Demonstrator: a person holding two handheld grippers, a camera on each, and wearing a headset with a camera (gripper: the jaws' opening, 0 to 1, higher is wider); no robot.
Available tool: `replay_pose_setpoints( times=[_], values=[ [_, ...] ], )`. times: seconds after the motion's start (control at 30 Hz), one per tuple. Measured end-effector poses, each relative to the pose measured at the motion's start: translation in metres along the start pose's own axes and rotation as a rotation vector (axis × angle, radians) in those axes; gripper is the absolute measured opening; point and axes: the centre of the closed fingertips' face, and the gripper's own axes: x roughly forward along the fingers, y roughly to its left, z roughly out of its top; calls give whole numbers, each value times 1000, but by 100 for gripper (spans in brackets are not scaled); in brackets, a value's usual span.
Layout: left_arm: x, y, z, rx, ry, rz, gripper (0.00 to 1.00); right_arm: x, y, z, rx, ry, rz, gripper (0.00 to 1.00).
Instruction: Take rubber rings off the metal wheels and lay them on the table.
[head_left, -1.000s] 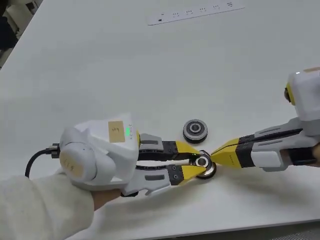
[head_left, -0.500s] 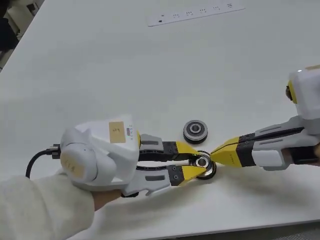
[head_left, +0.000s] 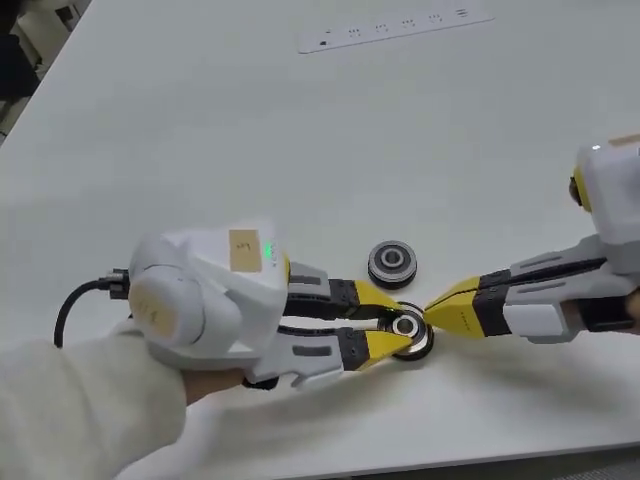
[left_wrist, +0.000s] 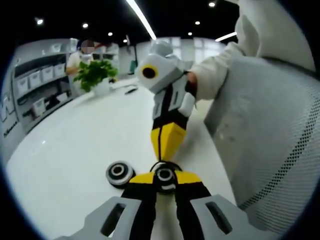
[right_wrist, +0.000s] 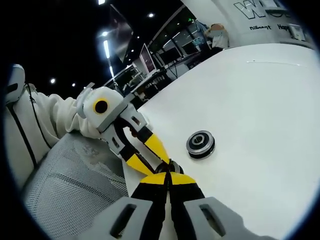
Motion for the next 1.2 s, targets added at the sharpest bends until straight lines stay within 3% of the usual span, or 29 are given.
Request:
replay_pose_setpoints(
  times=[0.13,0.4,0.57,0.77,0.87,1.2],
  values=[
    [-6,-8,6,-38,-7,-57,20,0,1,0,-3,3,1,0],
    [-26,-4,28,-43,-56,-55,33,-5,5,7,-11,-5,-2,0],
    [-43,3,36,-45,-78,-14,45,-9,7,9,-18,-7,-6,0],
    [-63,4,42,-40,-92,16,52,-15,12,15,-32,-14,-11,0],
    [-76,8,40,-22,-88,56,55,-19,13,19,-23,-30,-7,0],
    [-118,16,29,-57,-84,153,63,-28,20,28,-36,-40,-12,0]
  ],
)
